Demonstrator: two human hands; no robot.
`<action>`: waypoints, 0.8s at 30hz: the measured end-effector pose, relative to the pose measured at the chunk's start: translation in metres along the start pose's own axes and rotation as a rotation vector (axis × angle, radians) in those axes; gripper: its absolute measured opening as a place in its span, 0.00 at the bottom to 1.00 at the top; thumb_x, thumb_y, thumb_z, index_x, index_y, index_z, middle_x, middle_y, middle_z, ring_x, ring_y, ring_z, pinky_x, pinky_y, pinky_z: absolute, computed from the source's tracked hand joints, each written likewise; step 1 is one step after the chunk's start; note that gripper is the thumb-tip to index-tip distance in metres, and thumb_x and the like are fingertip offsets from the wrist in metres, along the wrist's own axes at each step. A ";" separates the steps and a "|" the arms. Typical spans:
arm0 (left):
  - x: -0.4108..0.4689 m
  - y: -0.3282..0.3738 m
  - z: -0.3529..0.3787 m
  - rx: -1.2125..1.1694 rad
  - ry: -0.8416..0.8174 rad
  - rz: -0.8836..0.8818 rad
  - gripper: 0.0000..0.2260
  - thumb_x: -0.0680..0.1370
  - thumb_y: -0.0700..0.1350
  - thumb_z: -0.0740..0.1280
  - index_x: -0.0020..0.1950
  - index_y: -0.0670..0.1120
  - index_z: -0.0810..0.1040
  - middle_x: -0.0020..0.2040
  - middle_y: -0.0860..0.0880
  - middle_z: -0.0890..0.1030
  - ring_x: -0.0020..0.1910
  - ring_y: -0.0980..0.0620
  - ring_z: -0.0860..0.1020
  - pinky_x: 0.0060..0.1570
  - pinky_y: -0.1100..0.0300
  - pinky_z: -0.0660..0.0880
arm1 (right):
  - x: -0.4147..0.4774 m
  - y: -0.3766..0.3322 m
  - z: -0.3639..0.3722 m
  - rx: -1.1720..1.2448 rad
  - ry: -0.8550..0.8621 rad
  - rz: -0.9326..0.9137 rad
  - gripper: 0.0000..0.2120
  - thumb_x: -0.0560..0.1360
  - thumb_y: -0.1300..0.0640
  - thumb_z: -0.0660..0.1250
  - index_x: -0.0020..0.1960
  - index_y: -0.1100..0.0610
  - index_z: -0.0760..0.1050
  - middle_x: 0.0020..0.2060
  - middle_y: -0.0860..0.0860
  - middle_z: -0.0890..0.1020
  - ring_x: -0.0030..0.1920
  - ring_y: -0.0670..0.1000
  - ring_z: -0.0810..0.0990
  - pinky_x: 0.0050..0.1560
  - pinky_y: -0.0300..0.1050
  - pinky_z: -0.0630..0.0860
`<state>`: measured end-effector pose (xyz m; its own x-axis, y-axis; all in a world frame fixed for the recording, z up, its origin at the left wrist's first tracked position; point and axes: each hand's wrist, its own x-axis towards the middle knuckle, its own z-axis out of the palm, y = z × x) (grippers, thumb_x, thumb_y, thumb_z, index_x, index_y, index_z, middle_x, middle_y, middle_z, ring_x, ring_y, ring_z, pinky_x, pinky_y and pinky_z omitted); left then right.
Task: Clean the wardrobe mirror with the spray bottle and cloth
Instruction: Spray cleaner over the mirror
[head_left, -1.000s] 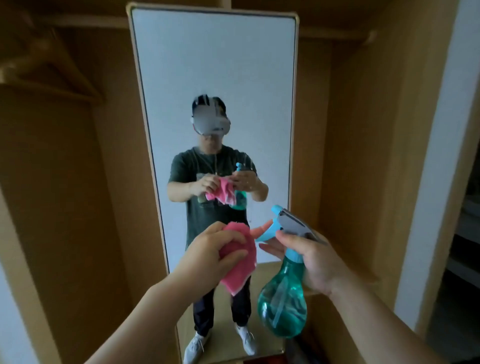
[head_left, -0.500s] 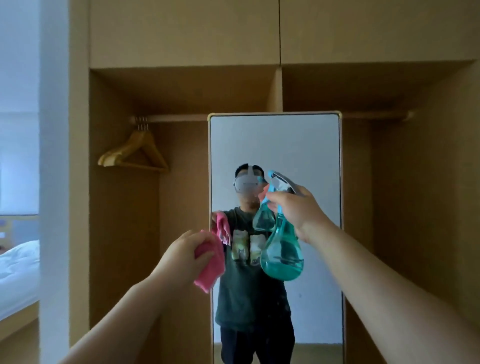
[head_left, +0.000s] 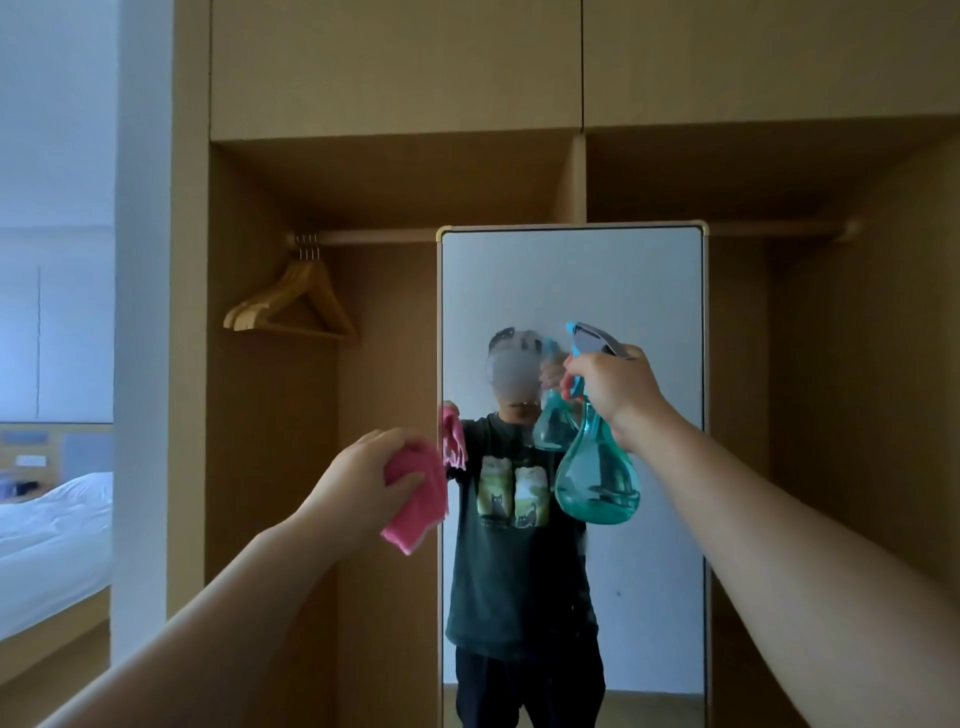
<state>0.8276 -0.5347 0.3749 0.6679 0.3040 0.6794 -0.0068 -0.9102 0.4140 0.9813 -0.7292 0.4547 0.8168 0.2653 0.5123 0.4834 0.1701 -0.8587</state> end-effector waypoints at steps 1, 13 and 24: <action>0.000 0.001 0.002 -0.003 -0.005 0.001 0.14 0.77 0.42 0.67 0.56 0.59 0.73 0.50 0.59 0.74 0.49 0.57 0.74 0.46 0.61 0.77 | -0.001 0.000 -0.005 0.005 0.009 -0.003 0.05 0.66 0.66 0.63 0.33 0.63 0.76 0.39 0.64 0.82 0.41 0.62 0.81 0.42 0.48 0.74; 0.006 0.019 0.034 -0.015 -0.071 0.054 0.14 0.77 0.40 0.67 0.54 0.60 0.74 0.51 0.58 0.76 0.49 0.57 0.74 0.46 0.65 0.72 | -0.002 0.017 -0.067 -0.032 0.082 0.029 0.09 0.72 0.69 0.66 0.39 0.57 0.79 0.38 0.50 0.83 0.41 0.45 0.79 0.49 0.42 0.76; 0.009 0.033 0.050 -0.014 -0.096 0.051 0.14 0.77 0.41 0.67 0.58 0.57 0.76 0.53 0.55 0.77 0.51 0.53 0.75 0.49 0.58 0.76 | -0.007 0.014 -0.094 -0.062 0.210 0.026 0.10 0.72 0.68 0.61 0.40 0.55 0.75 0.31 0.48 0.74 0.33 0.47 0.71 0.34 0.40 0.65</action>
<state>0.8710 -0.5760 0.3642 0.7350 0.2285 0.6384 -0.0526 -0.9195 0.3896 1.0118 -0.8175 0.4380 0.8739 0.0647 0.4817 0.4741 0.1054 -0.8742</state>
